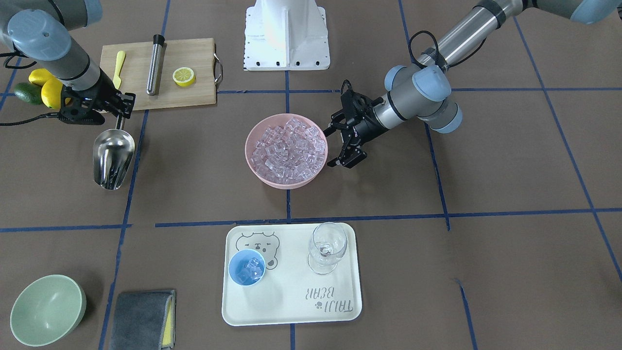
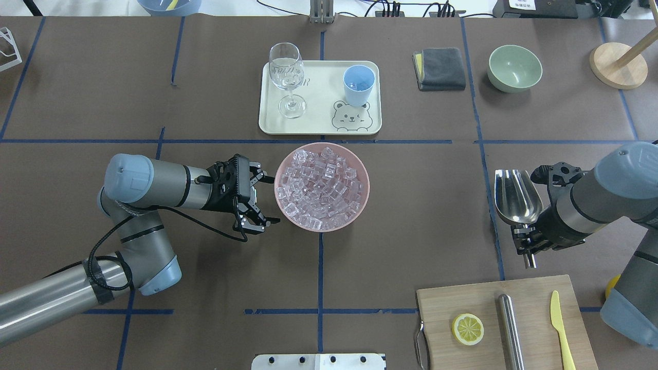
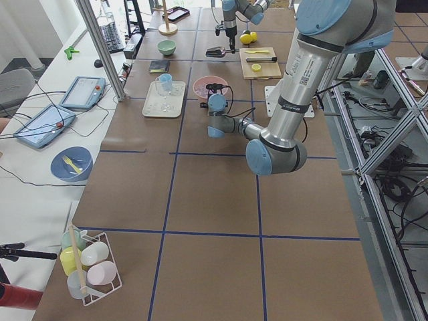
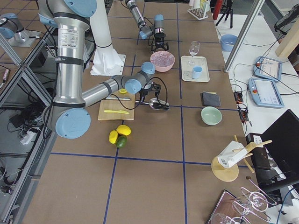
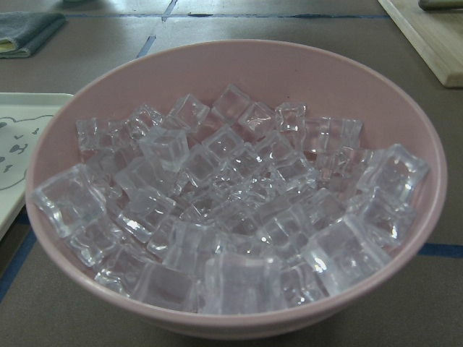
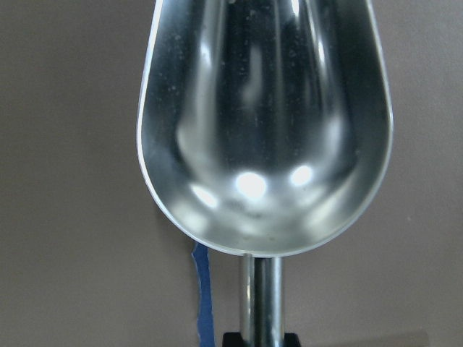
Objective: Put ice in cup with scoop
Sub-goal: 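Lower the scoop onto the table and open the right gripper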
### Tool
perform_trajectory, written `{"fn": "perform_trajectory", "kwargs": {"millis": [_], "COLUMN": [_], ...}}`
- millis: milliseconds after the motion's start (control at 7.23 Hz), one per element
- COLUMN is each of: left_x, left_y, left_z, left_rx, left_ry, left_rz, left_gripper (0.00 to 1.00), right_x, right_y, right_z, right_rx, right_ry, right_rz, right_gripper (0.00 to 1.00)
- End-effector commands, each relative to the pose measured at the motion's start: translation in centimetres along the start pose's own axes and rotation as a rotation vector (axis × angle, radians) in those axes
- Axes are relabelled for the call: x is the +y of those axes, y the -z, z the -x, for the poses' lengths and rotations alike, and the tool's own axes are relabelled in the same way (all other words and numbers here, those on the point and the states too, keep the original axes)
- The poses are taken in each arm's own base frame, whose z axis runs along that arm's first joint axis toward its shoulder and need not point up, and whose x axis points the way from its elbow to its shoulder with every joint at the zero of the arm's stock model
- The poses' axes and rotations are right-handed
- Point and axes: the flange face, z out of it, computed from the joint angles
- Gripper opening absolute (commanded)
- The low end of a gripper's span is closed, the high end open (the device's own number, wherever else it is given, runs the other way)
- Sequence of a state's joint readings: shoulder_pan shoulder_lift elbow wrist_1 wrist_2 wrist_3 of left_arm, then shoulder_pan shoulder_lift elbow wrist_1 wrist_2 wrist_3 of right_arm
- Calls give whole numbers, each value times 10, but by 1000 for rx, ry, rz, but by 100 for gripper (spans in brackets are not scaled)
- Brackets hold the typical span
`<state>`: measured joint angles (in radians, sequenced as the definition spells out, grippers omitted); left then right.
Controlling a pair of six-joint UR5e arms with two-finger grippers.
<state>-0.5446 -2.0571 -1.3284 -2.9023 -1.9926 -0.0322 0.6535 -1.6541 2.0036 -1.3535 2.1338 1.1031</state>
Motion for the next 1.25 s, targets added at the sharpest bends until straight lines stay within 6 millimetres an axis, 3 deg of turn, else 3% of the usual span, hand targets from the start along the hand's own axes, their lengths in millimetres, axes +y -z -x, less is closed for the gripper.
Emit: {"fn": "perform_trajectory", "kwargs": {"millis": [0, 1107], "left_x": [0, 1], "left_y": [0, 0], "left_z": [0, 0], "left_rx": [0, 0], "left_ry": [0, 1], "left_rz": [0, 1], "left_gripper": [100, 100], "right_x": [1, -1], "right_y": [-4, -15], "right_z": [0, 2], "right_rx": [3, 13], "right_ry": [0, 15], "right_rz": [5, 18], "right_gripper": [0, 2]}}
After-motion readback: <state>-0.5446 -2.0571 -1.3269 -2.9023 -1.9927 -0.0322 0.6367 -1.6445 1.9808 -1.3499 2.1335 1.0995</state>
